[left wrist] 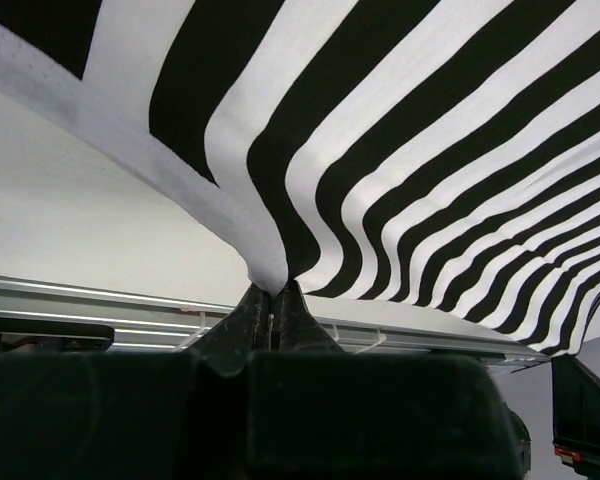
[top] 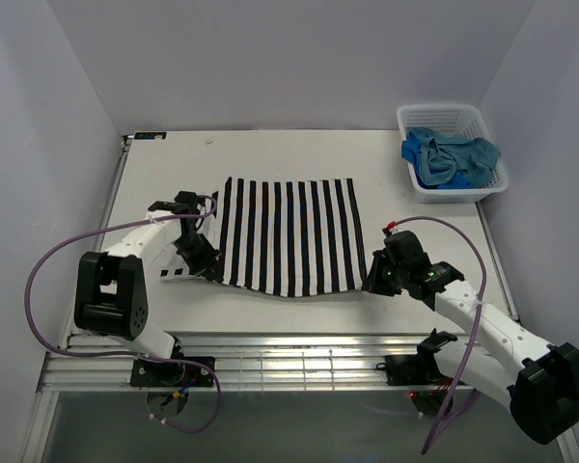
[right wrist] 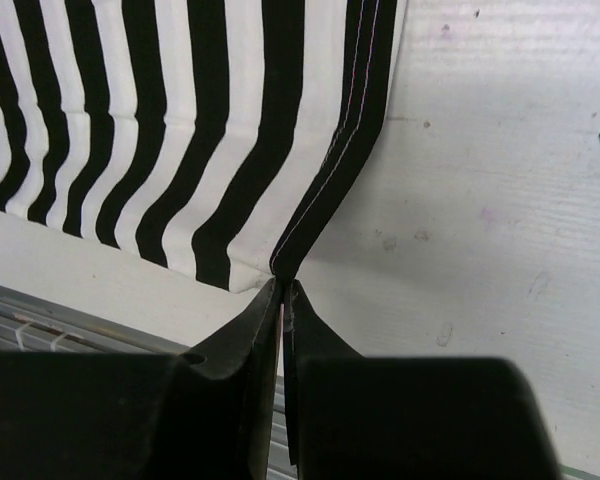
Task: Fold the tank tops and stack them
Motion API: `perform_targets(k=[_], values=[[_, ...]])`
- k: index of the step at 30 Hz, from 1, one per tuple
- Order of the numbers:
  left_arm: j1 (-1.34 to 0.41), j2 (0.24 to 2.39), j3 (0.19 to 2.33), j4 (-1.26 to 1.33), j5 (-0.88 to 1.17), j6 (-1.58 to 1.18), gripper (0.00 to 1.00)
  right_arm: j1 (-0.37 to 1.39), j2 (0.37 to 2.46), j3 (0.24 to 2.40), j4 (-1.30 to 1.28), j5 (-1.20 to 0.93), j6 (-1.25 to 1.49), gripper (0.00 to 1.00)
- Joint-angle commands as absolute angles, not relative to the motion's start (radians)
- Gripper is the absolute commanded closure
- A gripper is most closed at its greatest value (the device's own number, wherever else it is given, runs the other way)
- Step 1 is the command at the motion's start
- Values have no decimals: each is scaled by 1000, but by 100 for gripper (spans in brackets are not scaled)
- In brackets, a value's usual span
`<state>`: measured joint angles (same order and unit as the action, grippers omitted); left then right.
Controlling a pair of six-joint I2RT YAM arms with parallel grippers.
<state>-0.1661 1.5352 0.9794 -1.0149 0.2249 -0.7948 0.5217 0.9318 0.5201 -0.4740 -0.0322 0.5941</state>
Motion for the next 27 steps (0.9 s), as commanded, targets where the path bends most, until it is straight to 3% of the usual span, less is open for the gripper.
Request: perform_targets(k=[1,27], values=[[-169,1572,1058,-1045,242,-762,100,494,968,613,-485,-8,568,92],[-164,1888,1439,-1134,186,-712,100,296,1292,874,-446,-101,391,92]])
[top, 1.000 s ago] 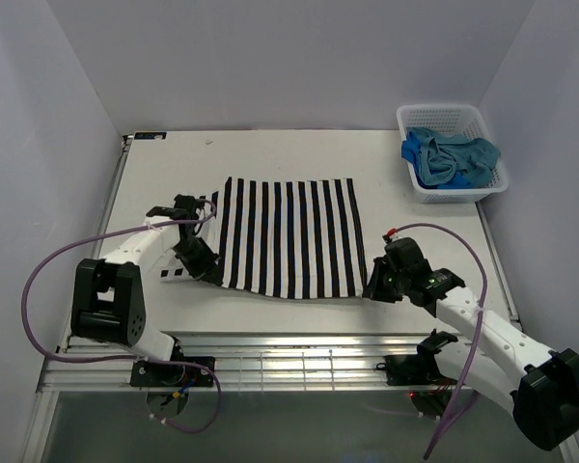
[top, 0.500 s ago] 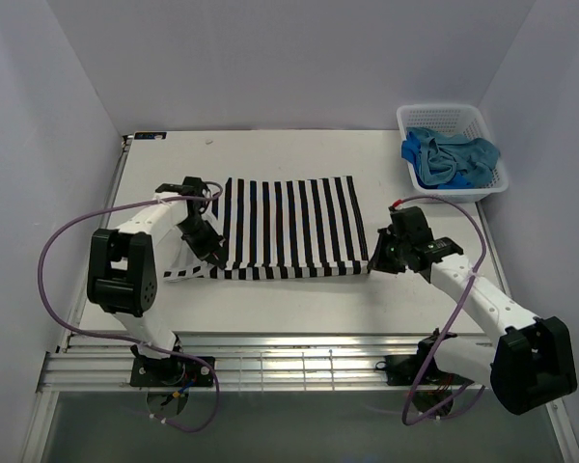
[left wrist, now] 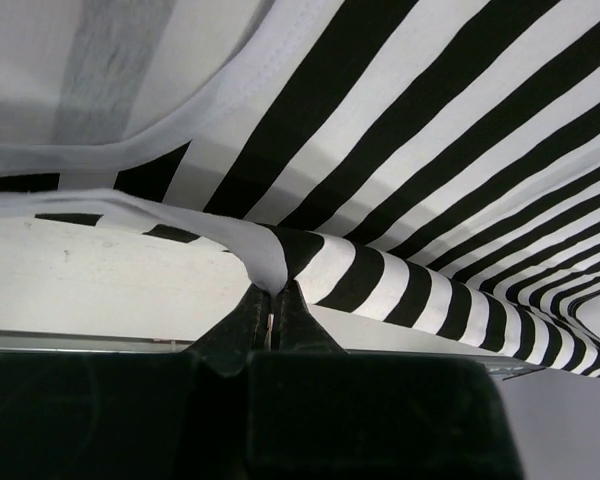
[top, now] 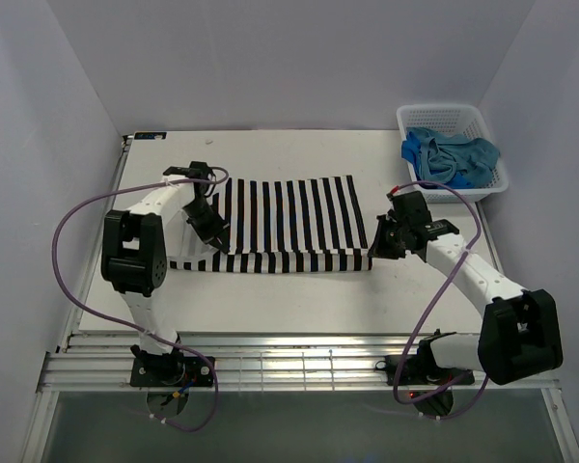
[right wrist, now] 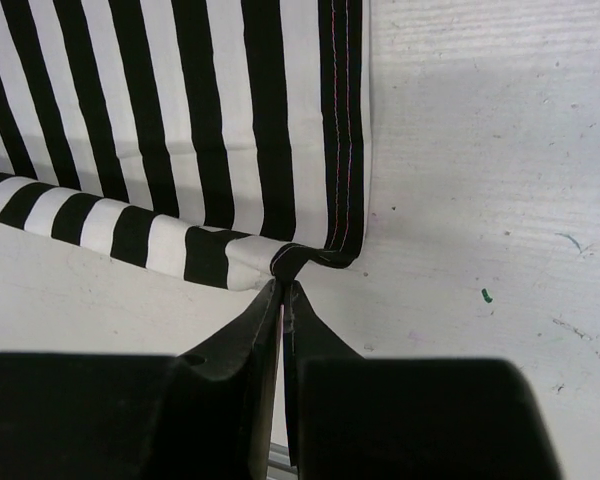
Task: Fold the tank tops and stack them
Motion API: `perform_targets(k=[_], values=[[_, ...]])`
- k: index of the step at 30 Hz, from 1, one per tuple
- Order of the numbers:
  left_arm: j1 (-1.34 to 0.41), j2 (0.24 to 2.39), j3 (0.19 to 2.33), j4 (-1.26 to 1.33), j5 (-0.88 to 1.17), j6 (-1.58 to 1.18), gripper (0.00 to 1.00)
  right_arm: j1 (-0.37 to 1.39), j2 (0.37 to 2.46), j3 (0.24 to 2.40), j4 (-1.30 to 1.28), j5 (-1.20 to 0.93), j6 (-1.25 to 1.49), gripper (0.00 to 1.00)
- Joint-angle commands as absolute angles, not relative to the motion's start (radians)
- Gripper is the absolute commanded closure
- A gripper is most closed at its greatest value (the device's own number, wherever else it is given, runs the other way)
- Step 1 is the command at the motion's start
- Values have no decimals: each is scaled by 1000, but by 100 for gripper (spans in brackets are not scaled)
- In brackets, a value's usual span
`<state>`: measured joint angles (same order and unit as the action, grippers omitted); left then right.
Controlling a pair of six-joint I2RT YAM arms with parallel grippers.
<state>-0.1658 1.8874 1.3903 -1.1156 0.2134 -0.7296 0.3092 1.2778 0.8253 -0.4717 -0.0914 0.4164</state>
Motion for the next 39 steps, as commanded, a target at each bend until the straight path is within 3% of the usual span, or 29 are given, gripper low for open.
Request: perform_targets(k=[1,15,26,29,32,33,35,36,37,39], values=[[-164,1896,1457,-1137,184,-709,100,293,1296,877,-443,-103,390,92],[-161,2008,1568,-1150,133,-699,100,270,1411,925,-385,-121,360,92],[-160,2042,1536,-1095,60,-770,100,264,1506,936,-296,-81,367,92],[-161,2037,1545,-1078,61,-785,94,264,1519,942,-249,-48,367,92],[-160,2034,1548,-1080,60,-788,73,264,1532,950,-216,-67,351,92],[-161,2031,1546,-1078,57,-792,56,264,1537,953,-212,-75,345,89],[-161,2019,1543,-1077,49,-795,51,264,1549,971,-216,-97,341,78],[-160,2014,1545,-1078,43,-796,45,264,1552,976,-219,-101,339,68],[-161,2000,1548,-1078,35,-796,36,265,1555,980,-222,-107,334,65],[-161,1985,1555,-1078,37,-799,30,264,1549,999,-232,-132,325,58]])
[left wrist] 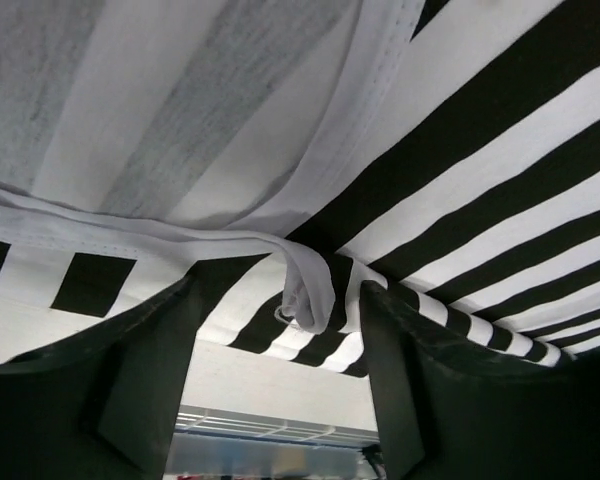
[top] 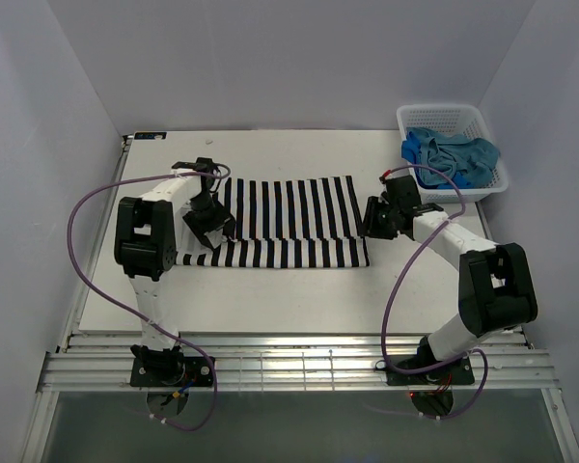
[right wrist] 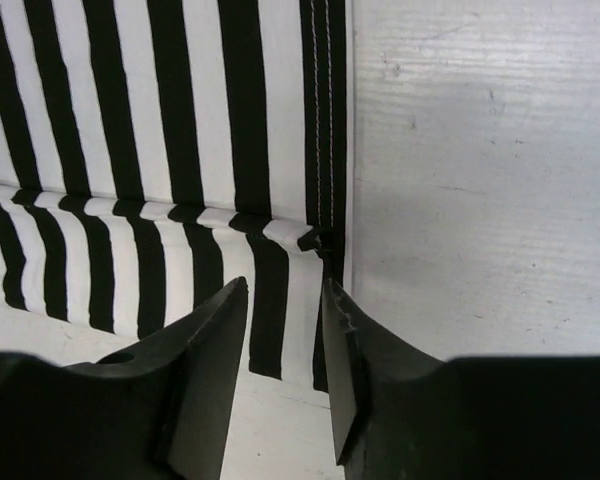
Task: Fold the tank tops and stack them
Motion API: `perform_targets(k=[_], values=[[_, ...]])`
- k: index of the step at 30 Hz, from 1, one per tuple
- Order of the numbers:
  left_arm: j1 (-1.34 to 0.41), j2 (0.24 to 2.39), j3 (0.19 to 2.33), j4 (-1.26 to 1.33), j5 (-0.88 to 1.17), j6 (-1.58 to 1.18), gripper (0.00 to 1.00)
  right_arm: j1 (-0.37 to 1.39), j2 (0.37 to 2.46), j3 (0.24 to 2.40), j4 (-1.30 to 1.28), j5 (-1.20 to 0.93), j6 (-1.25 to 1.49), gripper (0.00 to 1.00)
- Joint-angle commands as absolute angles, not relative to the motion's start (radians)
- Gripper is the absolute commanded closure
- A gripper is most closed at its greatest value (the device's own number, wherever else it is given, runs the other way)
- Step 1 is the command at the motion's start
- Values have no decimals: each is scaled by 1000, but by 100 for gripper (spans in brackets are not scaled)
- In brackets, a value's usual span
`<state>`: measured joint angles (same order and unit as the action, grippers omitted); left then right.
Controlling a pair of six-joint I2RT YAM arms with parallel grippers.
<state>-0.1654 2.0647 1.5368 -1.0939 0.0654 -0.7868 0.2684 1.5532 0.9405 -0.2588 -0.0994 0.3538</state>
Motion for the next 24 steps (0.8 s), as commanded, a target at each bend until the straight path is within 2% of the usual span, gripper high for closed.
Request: perform_targets(k=[1,2,3,4,5,7,8,13,17,24], values=[[-161,1976,1565,-1078,41,-799,24,264,1545,1006,-239,-136,319,56],[-161,1959,1571,-1080,46,-798,21,265,1528,1011,-254,-156,307,54],[-160,1950,1574,-1080,51,-796,17,264,1516,1011,-261,-172,304,45],[-161,1938,1572,-1081,49,-796,5,264,1502,1003,-262,-187,298,39],[-161,1913,1568,-1080,48,-799,2,265,1473,994,-262,-228,290,33],[-161,1890,1551,-1078,55,-804,2,270,1442,953,-261,-271,288,7],[-163,1870,1545,-1078,60,-802,2,282,1416,939,-258,-308,288,10],[-198,1818,1459,-1025,112,-804,2,357,1382,867,-233,-322,305,10],[-210,1818,1368,-948,167,-793,2,379,1431,871,-206,-325,325,10],[-215,1882,1290,-859,137,-814,2,383,1584,901,-180,-325,324,10]])
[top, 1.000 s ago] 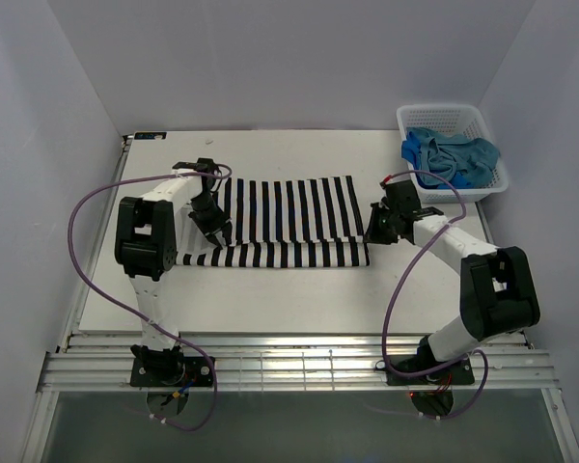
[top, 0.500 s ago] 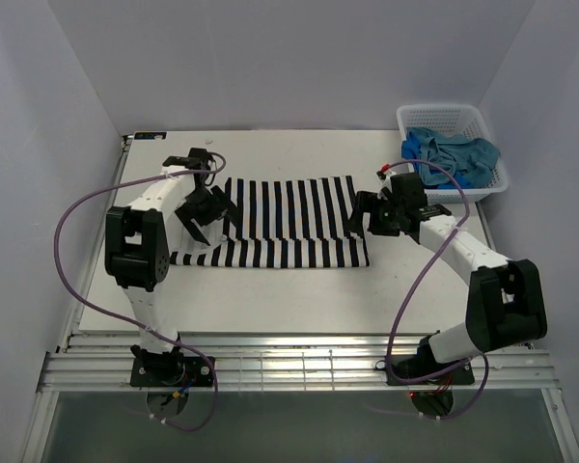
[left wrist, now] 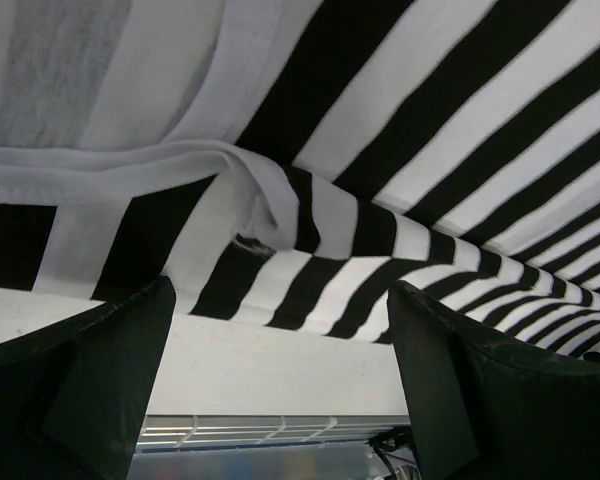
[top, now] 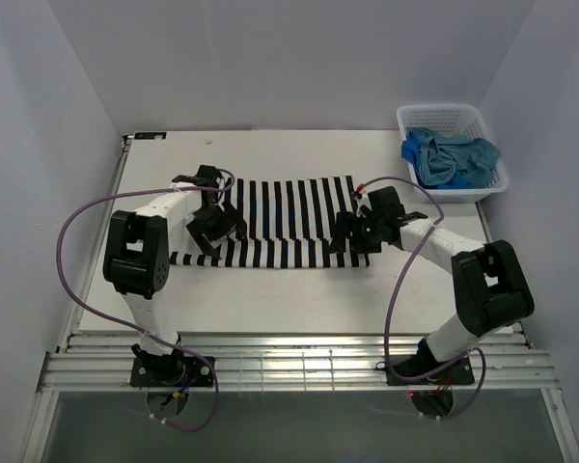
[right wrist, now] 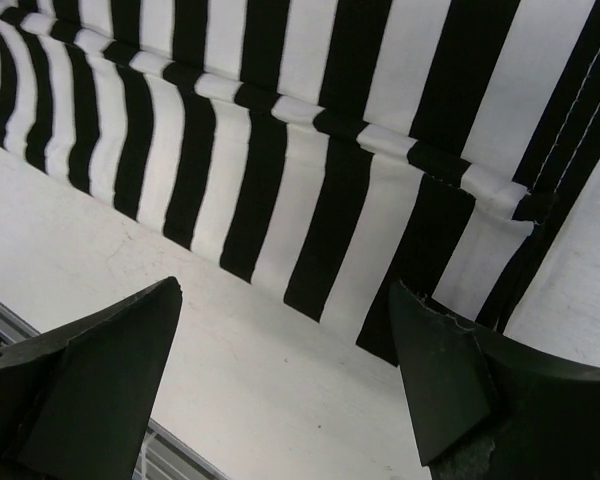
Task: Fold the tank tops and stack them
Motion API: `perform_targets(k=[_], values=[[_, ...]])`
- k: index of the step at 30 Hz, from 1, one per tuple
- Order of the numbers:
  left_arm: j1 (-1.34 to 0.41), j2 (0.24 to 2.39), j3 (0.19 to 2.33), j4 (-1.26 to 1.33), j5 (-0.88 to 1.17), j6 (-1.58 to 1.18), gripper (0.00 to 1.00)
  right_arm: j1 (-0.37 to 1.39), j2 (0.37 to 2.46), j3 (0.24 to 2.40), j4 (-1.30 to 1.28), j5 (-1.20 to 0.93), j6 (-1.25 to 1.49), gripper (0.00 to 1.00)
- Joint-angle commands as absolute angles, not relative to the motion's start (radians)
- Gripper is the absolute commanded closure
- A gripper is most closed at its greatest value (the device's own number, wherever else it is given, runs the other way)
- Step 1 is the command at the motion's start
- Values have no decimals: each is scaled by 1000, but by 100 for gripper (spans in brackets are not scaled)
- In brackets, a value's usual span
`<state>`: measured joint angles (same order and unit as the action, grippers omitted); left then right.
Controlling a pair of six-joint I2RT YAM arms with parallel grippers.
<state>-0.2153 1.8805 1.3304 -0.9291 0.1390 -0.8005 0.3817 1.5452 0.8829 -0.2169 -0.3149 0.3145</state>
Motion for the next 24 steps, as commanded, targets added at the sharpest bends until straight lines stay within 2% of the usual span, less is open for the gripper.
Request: perform_targets(k=[1,9,17,20,24], values=[[-216,1888,1275,-853,135,-816,2,383,1597,891,-172,-322,328,10],[-229,1784,1033,-818,129,-853,2,402,1505,663,-132,-314,357,10],[-247,1519,807,-838,169,-882,2,439,1197,466,-196,-307,405,10],[-256,1411,807,-850,172,-885,2,445,1086,468,-248,-307,410,10],[-258,1388,935,-887,158,-870,2,443,1028,560,-294,-319,387,10]])
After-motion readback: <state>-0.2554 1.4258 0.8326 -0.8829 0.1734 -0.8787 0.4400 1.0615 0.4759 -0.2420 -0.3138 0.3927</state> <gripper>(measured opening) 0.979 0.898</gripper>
